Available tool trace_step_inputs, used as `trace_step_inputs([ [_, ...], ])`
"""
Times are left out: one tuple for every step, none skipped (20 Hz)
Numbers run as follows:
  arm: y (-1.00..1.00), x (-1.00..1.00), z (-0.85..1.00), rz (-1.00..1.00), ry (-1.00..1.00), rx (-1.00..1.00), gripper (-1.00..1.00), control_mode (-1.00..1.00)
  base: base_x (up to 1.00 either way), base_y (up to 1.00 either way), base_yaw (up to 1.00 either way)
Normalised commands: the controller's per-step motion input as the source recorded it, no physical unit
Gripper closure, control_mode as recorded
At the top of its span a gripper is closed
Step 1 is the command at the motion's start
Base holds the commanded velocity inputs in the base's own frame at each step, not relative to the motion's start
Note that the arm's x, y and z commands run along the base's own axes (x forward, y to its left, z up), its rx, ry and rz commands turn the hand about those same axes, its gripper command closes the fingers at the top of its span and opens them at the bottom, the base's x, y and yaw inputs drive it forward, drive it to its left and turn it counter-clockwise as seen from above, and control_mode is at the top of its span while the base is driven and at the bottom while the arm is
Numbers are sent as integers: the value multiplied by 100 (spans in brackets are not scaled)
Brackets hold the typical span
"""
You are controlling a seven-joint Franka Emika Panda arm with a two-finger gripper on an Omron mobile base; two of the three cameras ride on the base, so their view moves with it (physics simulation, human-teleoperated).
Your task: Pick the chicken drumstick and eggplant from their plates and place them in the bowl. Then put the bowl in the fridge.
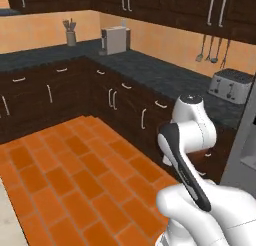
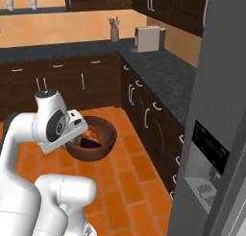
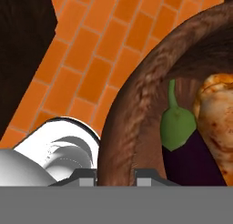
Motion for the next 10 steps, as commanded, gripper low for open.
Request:
trace_step_inputs([
  [0,0,0,0,0,0,100,100,100,4,5],
  [0,0,0,0,0,0,100,100,100,31,0],
  [0,0,0,0,0,0,100,100,100,21,0],
  [0,0,0,0,0,0,100,100,100,28,-28],
  [0,0,0,0,0,0,100,100,100,55,-60],
  [0,0,0,0,0,0,100,100,36,50,-84],
  [0,0,0,0,0,0,100,100,6,37,-92],
  [0,0,0,0,0,0,100,100,0,37,-93],
  [0,0,0,0,0,0,100,100,0,36,-93],
  [0,0,0,0,0,0,100,100,0,36,-94],
])
